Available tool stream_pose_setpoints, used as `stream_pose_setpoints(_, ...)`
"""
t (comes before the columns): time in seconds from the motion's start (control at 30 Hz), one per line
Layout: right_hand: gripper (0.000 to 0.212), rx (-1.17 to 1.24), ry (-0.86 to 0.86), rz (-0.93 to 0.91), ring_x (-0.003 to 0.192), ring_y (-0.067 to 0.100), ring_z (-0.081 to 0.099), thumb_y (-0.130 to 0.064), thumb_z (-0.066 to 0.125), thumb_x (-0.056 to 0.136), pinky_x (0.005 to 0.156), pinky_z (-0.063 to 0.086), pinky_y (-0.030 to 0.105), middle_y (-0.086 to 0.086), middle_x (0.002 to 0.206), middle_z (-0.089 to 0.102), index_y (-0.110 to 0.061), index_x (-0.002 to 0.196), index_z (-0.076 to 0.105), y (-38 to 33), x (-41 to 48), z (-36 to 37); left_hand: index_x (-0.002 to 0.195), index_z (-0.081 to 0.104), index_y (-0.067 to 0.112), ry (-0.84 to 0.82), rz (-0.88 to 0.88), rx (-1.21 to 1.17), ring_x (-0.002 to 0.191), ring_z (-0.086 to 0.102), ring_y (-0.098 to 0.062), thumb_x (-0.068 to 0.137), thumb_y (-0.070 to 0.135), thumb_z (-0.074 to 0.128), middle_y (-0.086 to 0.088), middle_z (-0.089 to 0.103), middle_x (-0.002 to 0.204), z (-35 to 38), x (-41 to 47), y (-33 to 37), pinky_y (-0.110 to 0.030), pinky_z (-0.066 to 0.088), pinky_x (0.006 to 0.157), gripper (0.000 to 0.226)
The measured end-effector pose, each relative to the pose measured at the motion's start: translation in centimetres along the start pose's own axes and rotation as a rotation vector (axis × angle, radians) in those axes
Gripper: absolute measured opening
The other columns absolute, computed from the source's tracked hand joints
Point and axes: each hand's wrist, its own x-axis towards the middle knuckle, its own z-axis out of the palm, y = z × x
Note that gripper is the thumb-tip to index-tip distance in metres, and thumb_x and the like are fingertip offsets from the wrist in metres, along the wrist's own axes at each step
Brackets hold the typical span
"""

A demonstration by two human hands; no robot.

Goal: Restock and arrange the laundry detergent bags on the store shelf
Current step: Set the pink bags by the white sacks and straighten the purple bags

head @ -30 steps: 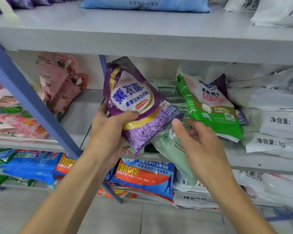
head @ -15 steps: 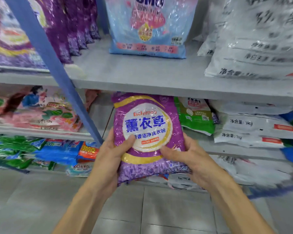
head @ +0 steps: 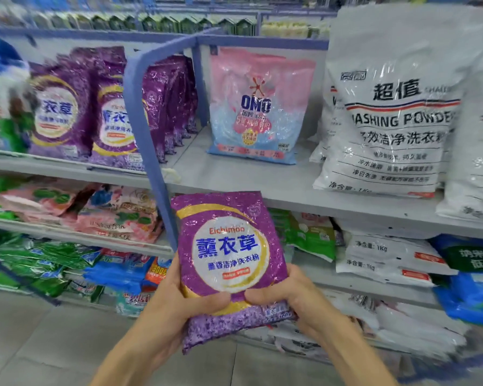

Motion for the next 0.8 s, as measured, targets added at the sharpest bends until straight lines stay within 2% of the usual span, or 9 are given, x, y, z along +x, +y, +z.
stream_pose_setpoints(0.07,0.068,-0.002,-0.024,-0.033,0.103,0.029,0.075,0.003,0.084,0.058,0.08,0.06,0.028,0.013,0.112,0.078,-0.003,0.123,0.068,-0.7,0.2,1.3,0.133,0.055,0.022,-0.003,0.042,0.081,0.11,0.072,-0.032,0.046,-0.008,0.091,-0.012,0.074,0.12,-0.7,-0.4,1.2,-0.039,0.062,0.081,0.099)
stream_pose_setpoints(0.13,0.062,-0.002,-0.039,-0.065,0.102,0.029,0.075,0.006,0.083,0.059,0.082,0.06,0.03,0.013,0.11,0.078,-0.003,0.119,0.071,-1.5,0.9,3.1,0.136,0.055,0.018,-0.018,0.061,0.133,0.112,0.071,-0.031,0.052,-0.01,0.086,-0.011,0.073,0.122,-2.2,-0.5,2.5,-0.036,0.061,0.085,0.094)
stream_pose_setpoints(0.27,0.055,-0.026,-0.053,-0.114,0.105,0.035,0.074,-0.003,0.088,0.06,0.101,0.055,0.049,0.016,0.112,0.077,-0.006,0.113,0.076,-3.2,3.4,7.6,0.131,0.067,0.017,-0.117,0.087,0.239,0.123,0.065,-0.024,0.067,-0.004,0.083,-0.008,0.07,0.13,-6.2,-1.2,5.6,-0.033,0.055,0.099,0.069)
stream_pose_setpoints(0.37,0.035,-0.059,-0.03,-0.158,0.097,0.033,0.076,-0.006,0.087,0.067,0.095,0.057,0.045,0.014,0.104,0.079,-0.01,0.101,0.081,-4.2,6.5,12.4,0.124,0.073,0.017,-0.036,0.09,0.261,0.124,0.065,-0.025,0.067,0.002,0.086,-0.007,0.071,0.128,-10.8,-1.7,8.1,-0.041,0.049,0.107,0.061)
stream_pose_setpoints(0.4,0.034,-0.059,-0.019,-0.161,0.096,0.033,0.077,-0.008,0.086,0.068,0.092,0.059,0.044,0.014,0.102,0.079,-0.008,0.102,0.08,-4.5,7.5,14.3,0.124,0.073,0.016,0.005,0.097,0.264,0.123,0.066,-0.026,0.065,0.003,0.087,-0.008,0.071,0.127,-12.6,-2.0,8.9,-0.042,0.046,0.109,0.061)
stream_pose_setpoints(0.5,0.034,-0.09,-0.038,-0.18,0.094,0.032,0.077,-0.005,0.086,0.071,0.084,0.062,0.037,0.014,0.1,0.079,-0.004,0.105,0.078,-5.0,10.9,20.5,0.121,0.075,0.015,0.109,0.117,0.282,0.118,0.069,-0.024,0.063,0.002,0.089,-0.007,0.074,0.123,-18.3,-3.2,11.5,-0.043,0.047,0.108,0.061)
stream_pose_setpoints(0.63,0.03,-0.143,-0.088,-0.204,0.092,0.026,0.078,0.0,0.085,0.073,0.08,0.061,0.031,0.01,0.099,0.08,-0.008,0.102,0.079,-5.7,14.5,28.6,0.115,0.077,0.015,0.193,0.115,0.273,0.112,0.071,-0.022,0.071,-0.005,0.083,-0.005,0.076,0.116,-25.5,-5.1,14.9,-0.034,0.055,0.095,0.048)
stream_pose_setpoints(0.73,0.03,-0.09,-0.08,-0.178,0.088,0.026,0.078,0.005,0.082,0.074,0.069,0.06,0.026,0.013,0.098,0.08,-0.004,0.102,0.078,-5.4,16.4,33.3,0.11,0.08,0.021,0.228,0.113,0.247,0.112,0.071,-0.025,0.073,0.016,0.087,-0.007,0.076,0.117,-30.4,-5.7,16.8,-0.045,0.05,0.105,0.038)
stream_pose_setpoints(0.8,0.029,-0.06,-0.074,-0.157,0.088,0.028,0.078,0.005,0.082,0.074,0.068,0.061,0.026,0.015,0.099,0.079,-0.003,0.102,0.078,-5.3,17.1,35.4,0.111,0.079,0.022,0.211,0.084,0.241,0.113,0.071,-0.026,0.076,0.031,0.085,-0.006,0.075,0.119,-32.7,-5.7,17.8,-0.048,0.047,0.108,0.037)
